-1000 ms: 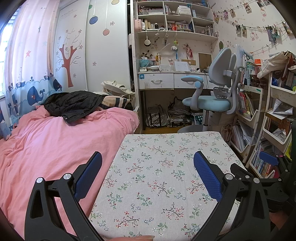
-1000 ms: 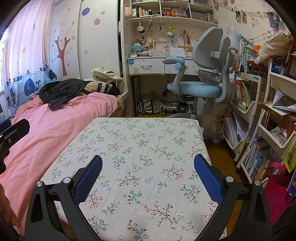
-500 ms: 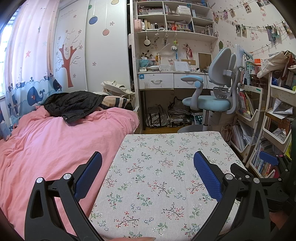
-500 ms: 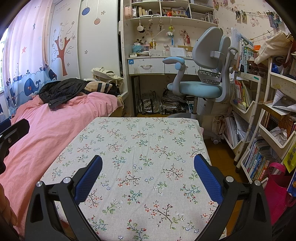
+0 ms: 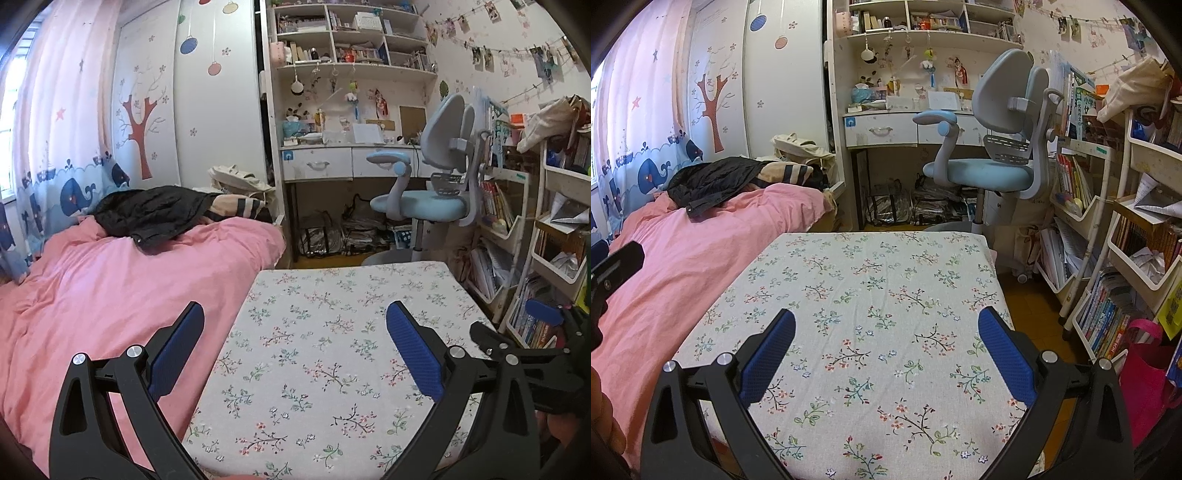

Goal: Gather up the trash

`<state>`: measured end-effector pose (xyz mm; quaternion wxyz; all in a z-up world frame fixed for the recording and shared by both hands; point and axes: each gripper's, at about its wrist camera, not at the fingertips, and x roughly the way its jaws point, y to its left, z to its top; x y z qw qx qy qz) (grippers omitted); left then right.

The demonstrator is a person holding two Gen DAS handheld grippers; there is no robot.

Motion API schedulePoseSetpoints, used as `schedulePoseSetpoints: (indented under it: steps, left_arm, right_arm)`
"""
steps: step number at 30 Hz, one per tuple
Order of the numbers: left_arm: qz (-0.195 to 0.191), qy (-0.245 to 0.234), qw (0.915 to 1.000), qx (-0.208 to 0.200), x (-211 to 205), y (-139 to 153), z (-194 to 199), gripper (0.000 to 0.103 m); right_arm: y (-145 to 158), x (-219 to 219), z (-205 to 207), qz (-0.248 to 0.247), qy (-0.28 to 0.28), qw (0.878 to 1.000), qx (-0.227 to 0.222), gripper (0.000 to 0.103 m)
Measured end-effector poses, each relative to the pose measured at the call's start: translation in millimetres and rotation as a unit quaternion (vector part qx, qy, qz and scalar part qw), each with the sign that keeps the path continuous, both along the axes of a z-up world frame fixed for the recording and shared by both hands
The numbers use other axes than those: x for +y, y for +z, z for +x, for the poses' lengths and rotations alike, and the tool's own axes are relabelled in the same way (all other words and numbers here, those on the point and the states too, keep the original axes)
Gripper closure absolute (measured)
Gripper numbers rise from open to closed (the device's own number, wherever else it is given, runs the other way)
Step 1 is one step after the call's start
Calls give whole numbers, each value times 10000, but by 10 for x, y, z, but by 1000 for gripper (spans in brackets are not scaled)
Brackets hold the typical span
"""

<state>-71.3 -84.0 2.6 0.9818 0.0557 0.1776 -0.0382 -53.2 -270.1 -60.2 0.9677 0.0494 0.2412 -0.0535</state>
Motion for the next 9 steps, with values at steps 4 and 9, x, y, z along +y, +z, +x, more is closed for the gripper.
schedulePoseSetpoints:
  steps: [4,9]
  left_arm:
    - [-7,66,9998,162,27,2,74,8]
    - [-137,37,9994,313,86,-30,109,7]
  right_arm:
    - [-8,-4,-12,-2,-6,10000,15,8]
    - [0,0,3,3,-6,10000,14,8]
